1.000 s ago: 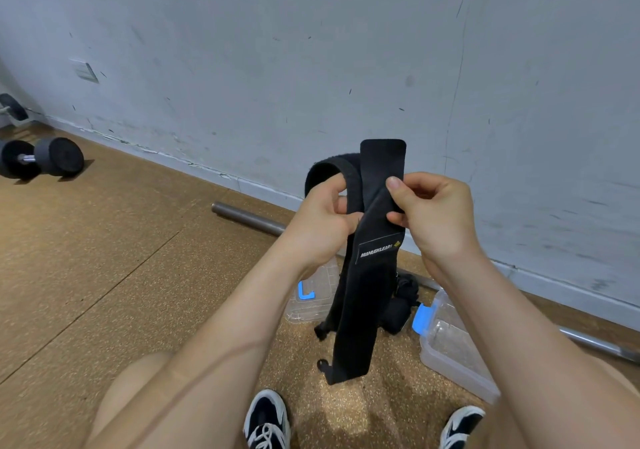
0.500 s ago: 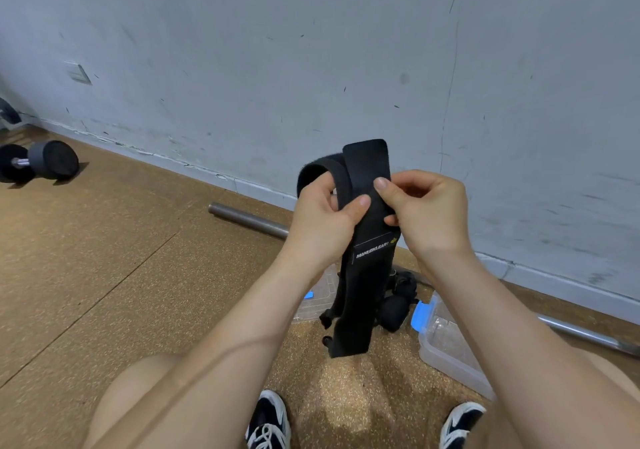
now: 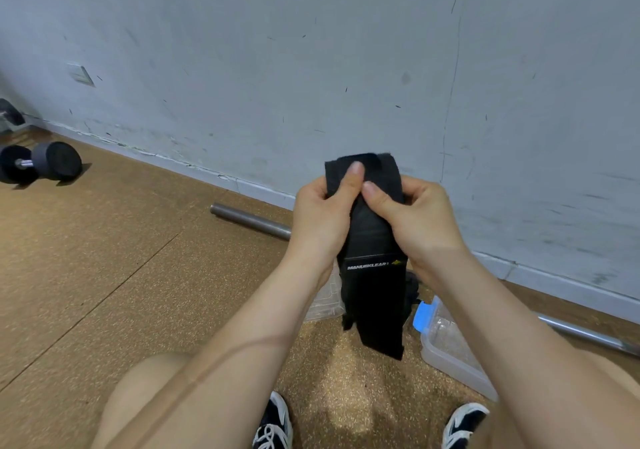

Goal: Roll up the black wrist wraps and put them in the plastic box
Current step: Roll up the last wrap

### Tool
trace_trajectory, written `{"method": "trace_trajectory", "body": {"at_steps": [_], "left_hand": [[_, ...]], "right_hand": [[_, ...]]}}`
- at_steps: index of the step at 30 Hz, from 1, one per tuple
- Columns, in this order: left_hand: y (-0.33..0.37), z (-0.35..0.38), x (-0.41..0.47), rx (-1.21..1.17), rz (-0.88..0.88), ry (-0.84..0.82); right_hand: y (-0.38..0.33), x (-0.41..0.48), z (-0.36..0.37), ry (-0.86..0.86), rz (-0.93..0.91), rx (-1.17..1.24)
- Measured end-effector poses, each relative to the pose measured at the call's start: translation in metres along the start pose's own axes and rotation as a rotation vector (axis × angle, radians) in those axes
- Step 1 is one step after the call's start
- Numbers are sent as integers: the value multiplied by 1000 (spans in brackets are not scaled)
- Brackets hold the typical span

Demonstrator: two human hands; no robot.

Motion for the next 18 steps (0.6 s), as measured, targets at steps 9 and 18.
{"method": "trace_trajectory", "body": {"at_steps": [9,18], "left_hand": [[24,1,-2,415,335,38],[26,-11,6,390,224,79]], "right_hand": [[-9,-7,-12,310,-158,-308],[-7,-21,7,223,-201,-330]]}}
Point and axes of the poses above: each hand's wrist, its own x-axis towards the middle knuckle, its own z-axis out of the palm, y = z × x, the point moved 10 cm from there along x, towards the middle knuckle, and after that the axes turned 14 degrees about z, right-handed, at the moved point
